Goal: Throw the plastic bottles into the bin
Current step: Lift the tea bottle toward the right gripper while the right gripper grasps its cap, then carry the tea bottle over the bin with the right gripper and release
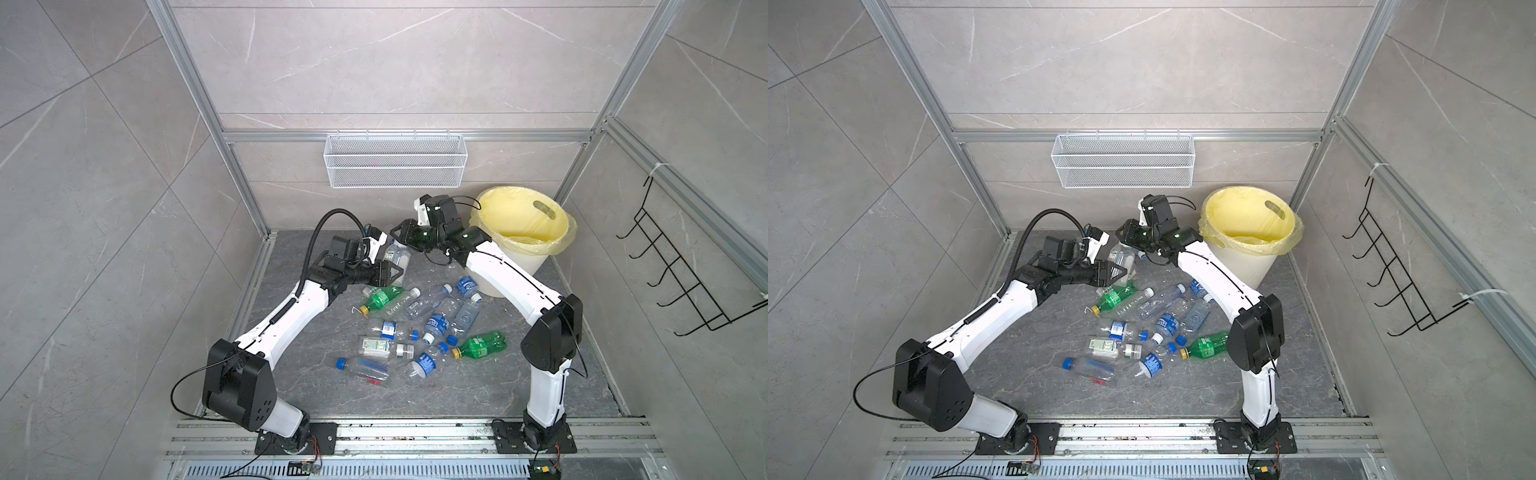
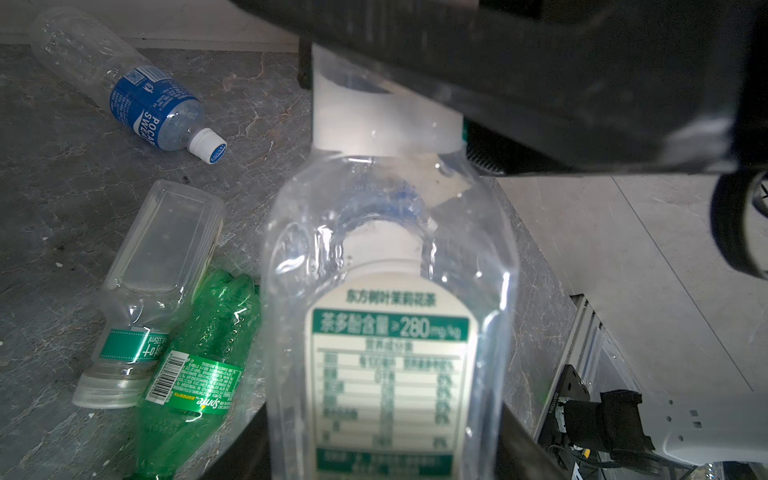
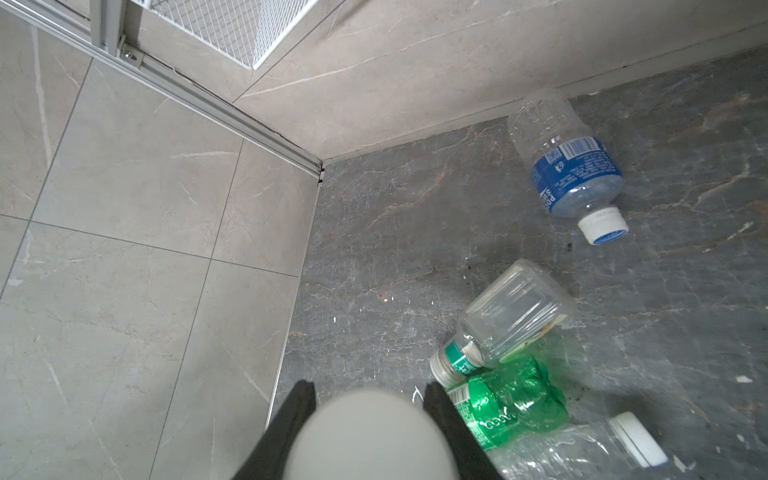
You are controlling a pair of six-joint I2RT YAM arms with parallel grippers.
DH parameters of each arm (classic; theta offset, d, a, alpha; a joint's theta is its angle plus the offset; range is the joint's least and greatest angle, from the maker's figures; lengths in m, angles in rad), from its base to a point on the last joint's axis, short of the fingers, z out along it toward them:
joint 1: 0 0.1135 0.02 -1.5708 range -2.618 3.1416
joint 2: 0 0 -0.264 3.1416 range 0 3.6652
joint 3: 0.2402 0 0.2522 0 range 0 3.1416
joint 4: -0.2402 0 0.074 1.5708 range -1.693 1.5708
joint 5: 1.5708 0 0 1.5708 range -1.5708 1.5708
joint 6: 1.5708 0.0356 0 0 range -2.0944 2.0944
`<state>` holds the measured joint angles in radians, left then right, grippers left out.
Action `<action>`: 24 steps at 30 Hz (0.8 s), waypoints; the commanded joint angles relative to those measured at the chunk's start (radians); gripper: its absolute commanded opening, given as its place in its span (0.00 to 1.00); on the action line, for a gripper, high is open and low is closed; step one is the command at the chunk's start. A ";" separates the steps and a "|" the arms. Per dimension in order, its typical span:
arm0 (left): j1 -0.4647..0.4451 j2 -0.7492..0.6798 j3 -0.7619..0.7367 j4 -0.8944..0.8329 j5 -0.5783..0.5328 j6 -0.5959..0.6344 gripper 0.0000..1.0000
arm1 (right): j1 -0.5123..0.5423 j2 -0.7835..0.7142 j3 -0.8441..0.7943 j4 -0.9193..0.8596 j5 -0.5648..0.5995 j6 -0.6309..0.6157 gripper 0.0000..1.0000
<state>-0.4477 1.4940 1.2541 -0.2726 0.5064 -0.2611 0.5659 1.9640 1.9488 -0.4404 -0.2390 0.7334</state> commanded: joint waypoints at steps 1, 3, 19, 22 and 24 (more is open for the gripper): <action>0.000 -0.026 0.011 0.028 0.005 0.012 0.60 | -0.005 -0.024 -0.012 -0.035 0.031 -0.024 0.28; 0.000 -0.027 0.013 0.030 -0.003 0.011 0.68 | -0.003 -0.041 -0.017 -0.045 0.053 -0.039 0.21; -0.151 0.001 0.215 -0.087 -0.212 0.147 1.00 | -0.196 -0.260 0.038 -0.178 0.272 -0.221 0.16; -0.188 0.035 0.284 -0.089 -0.230 0.167 1.00 | -0.246 -0.330 0.075 -0.199 0.359 -0.278 0.16; -0.212 0.059 0.332 -0.090 -0.249 0.187 1.00 | -0.260 -0.368 0.113 -0.210 0.439 -0.332 0.15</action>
<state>-0.6376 1.5249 1.5253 -0.3523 0.3046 -0.1352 0.3069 1.6794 1.9949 -0.6292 0.0746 0.4961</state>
